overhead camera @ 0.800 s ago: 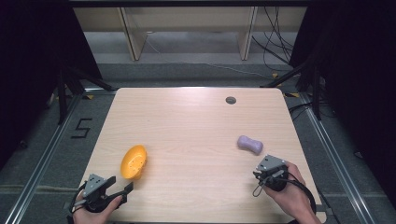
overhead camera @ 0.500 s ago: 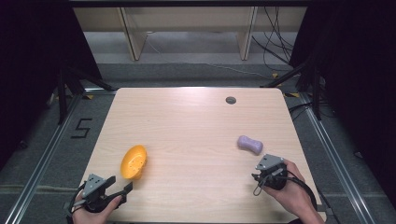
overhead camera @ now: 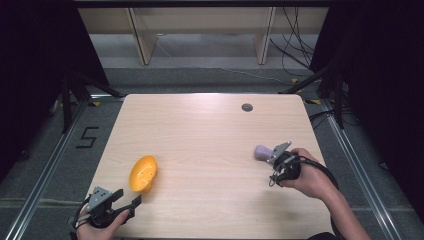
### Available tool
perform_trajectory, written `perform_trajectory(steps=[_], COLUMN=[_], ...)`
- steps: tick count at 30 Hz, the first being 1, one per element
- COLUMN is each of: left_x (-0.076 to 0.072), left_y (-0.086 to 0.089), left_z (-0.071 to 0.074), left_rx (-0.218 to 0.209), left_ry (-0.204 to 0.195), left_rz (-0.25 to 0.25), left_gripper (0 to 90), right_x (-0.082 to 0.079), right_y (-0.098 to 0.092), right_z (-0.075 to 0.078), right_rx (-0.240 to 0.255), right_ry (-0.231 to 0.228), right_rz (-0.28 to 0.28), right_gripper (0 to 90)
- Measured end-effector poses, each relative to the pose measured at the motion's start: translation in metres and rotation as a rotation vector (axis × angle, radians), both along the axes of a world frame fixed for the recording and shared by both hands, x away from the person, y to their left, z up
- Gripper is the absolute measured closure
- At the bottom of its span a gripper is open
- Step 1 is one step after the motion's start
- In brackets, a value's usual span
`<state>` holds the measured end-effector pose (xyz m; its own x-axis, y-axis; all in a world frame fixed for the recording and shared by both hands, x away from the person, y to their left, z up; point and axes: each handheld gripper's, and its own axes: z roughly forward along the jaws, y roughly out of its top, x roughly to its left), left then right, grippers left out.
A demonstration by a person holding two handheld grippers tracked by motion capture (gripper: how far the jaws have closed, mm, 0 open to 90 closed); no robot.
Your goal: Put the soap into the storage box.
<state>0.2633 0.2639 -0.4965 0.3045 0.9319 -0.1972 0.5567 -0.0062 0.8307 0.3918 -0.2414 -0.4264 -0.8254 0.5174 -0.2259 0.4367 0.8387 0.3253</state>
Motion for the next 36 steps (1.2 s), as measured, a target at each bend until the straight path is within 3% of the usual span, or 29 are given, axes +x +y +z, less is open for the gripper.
perform_trajectory(steps=[3,9,14,26,33,36], left_x=[0.000,0.000,0.000,0.000,0.000,0.000], left_y=[0.000,0.000,0.000,0.000,0.000,0.000], left_z=[0.000,0.000,-0.001,0.000,-0.001,0.000], left_rx=[0.003,0.001,0.001,0.002,0.002,0.003], left_ry=[0.001,-0.002,0.003,0.000,-0.003,0.001], left_rz=[-0.002,-0.004,-0.005,-0.003,-0.003,0.000], left_gripper=[26.2,26.4,26.4,26.6,26.6,26.6], right_x=[0.008,0.039,0.057,0.084,0.091,0.096], right_y=[0.002,0.005,0.006,0.013,0.016,0.016], right_z=[0.002,0.003,0.000,-0.022,-0.028,-0.031], right_rx=[-0.009,-0.071,-0.103,-0.160,-0.161,-0.166], right_ry=[0.002,0.040,0.039,0.103,0.134,0.138], right_rz=[-0.005,-0.002,0.019,0.035,0.005,0.031], right_gripper=[44.3,43.7,42.3,41.0,40.9,40.8])
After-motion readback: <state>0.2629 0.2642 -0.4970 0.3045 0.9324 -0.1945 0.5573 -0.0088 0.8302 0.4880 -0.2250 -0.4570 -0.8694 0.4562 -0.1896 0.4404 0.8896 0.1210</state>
